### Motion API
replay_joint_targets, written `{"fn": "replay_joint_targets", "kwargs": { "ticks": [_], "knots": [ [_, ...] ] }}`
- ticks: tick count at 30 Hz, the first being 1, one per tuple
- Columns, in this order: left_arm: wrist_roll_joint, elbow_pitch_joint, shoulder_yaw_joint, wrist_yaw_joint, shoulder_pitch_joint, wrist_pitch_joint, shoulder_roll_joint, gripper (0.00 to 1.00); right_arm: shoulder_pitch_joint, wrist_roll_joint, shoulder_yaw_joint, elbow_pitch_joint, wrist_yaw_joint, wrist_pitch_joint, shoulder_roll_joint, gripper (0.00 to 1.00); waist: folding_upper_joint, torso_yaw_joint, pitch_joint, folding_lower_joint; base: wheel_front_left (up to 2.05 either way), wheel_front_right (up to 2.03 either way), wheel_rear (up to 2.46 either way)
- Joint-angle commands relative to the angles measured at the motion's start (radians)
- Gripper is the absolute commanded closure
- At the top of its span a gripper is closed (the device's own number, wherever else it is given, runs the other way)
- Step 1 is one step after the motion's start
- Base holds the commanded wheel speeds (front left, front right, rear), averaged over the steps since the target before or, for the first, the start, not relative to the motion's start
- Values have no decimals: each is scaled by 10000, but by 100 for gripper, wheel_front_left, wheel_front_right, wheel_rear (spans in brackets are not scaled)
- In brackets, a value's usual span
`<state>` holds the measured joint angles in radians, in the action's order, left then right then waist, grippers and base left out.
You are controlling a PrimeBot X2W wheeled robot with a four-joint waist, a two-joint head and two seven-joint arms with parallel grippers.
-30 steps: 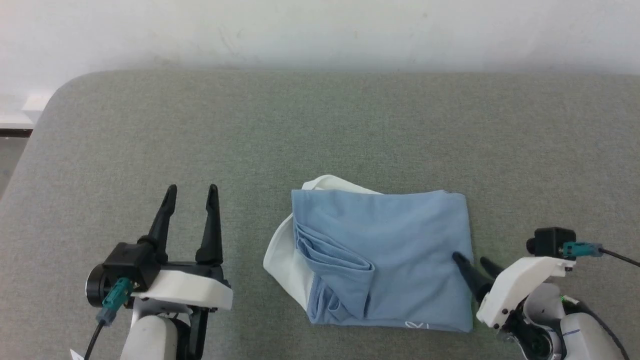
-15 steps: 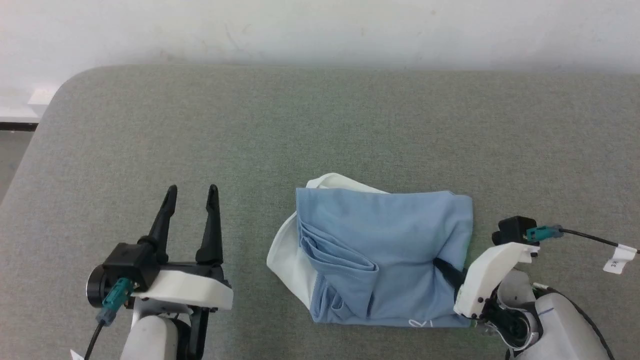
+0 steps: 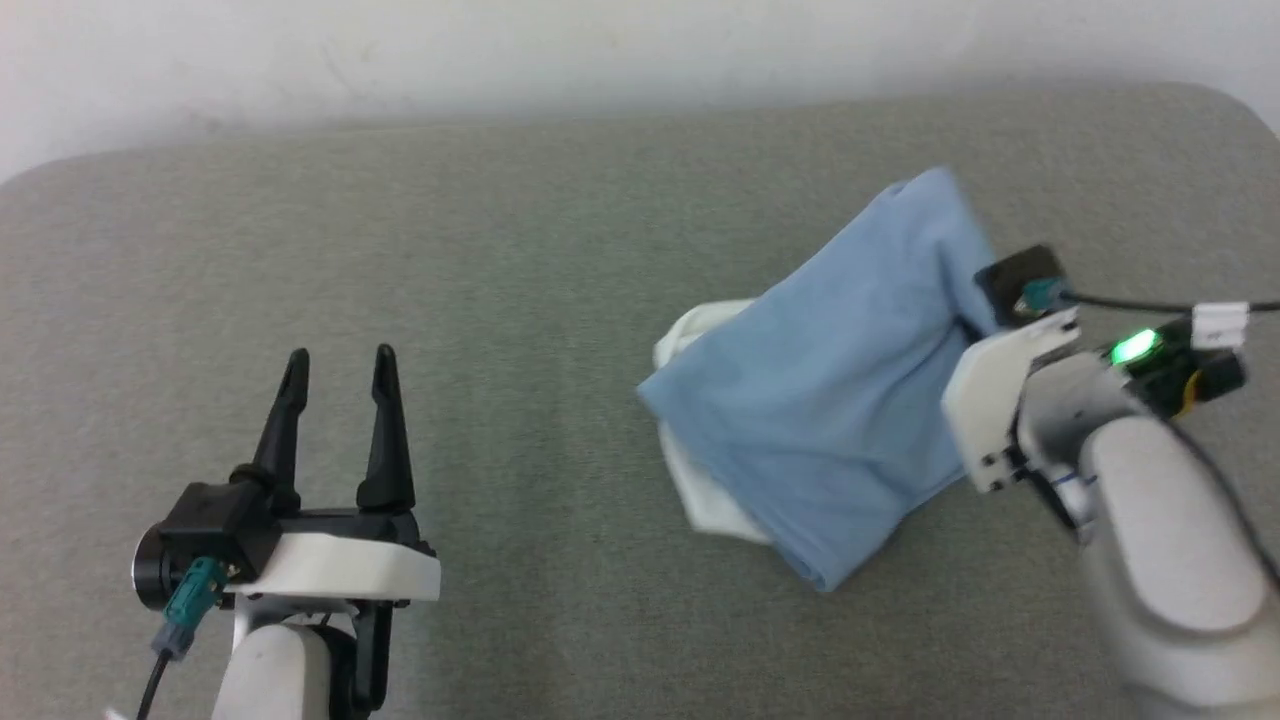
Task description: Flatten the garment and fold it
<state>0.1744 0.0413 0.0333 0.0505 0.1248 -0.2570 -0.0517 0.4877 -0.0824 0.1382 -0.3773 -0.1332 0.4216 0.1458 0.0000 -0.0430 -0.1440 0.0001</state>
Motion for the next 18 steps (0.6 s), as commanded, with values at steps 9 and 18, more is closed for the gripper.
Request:
{"fn": "replay_joint_targets", "kwargs": {
  "ticks": [9,18],
  "knots": [
    [-517,-470,-48,66,834,-47,-8,0,1658,-916,-2003,-1201,25,-196,1175,100,0,-1856,-1776,-1,0,0,0],
    [-877,-525,-118,249,1512,-47,-305,0,2674,-1805,-4532,-2318,25,-949,1321,100,0,-2047,-2793,-1,0,0,0]
  ]
}}
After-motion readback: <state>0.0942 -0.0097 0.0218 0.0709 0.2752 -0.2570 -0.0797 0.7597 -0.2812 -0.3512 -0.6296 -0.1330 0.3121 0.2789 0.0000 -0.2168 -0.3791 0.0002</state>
